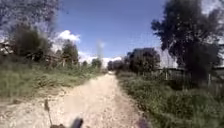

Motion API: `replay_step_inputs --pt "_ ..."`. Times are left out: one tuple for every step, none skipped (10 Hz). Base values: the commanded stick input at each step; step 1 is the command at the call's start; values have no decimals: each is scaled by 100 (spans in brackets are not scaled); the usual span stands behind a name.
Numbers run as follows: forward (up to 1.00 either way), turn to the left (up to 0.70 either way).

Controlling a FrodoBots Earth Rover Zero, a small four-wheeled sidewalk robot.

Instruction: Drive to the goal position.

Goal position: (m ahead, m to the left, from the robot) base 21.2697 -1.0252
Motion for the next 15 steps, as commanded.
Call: replay_step_inputs --pt "70 0" --pt "70 0" --pt "70 0" --pt "70 0" --pt "70 0" --pt "70 0" --pt "70 0" --pt "70 0" --pt "70 0" --pt "70 0" --pt "70 0" --pt "70 0" --pt "70 0" --pt "70 0" --pt "70 0"
